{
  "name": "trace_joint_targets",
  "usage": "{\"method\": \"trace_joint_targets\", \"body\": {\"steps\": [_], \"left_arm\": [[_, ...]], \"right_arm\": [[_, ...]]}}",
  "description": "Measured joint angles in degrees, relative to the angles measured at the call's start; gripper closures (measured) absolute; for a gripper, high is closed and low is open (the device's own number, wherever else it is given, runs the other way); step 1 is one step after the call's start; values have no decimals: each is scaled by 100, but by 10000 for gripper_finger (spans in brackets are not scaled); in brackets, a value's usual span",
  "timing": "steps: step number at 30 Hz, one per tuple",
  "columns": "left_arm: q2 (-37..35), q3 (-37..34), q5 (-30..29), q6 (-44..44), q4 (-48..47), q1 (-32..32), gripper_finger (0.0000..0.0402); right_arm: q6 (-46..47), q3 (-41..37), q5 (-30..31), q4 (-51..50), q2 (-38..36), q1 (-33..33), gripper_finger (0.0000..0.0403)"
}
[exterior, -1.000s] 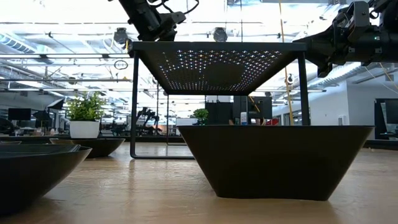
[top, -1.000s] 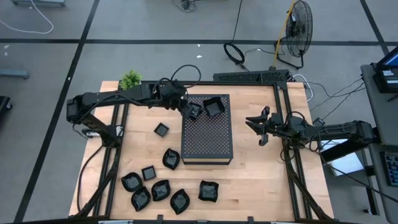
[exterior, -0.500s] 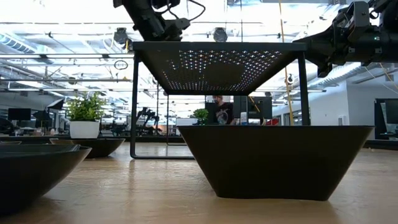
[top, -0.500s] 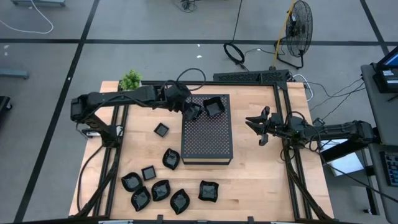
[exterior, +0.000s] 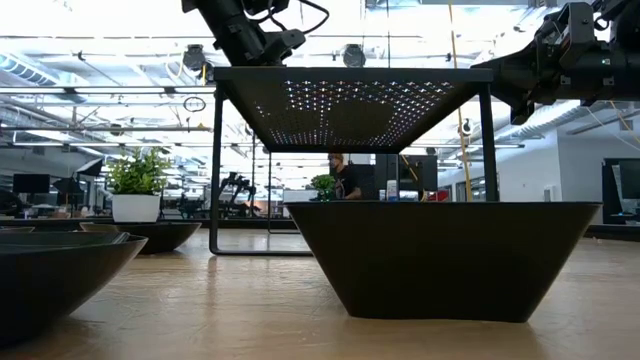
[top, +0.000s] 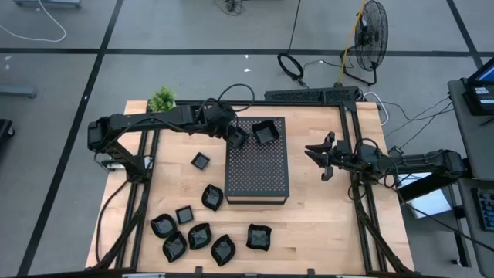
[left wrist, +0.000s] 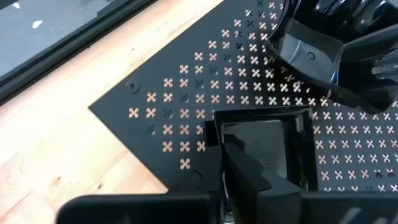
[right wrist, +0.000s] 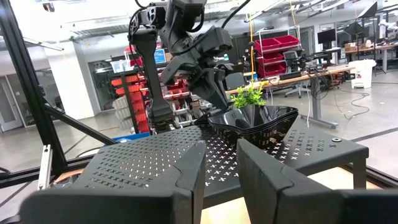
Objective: Pick & Place Mini shaped plates
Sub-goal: Stack the black square plate on top of the black square plates on the shelf
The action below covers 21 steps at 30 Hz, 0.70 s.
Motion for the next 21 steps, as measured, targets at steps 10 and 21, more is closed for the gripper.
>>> {"method": "trace_joint_targets", "body": {"steps": [10, 21], "left_arm": [[-87, 9, 439, 130, 237, 56, 397], [-74, 7, 626, 68, -155, 113, 371]], "right_arm": [[0, 2, 0, 0, 1, 1, 326], [0, 1, 0, 0, 0, 2, 326]]}}
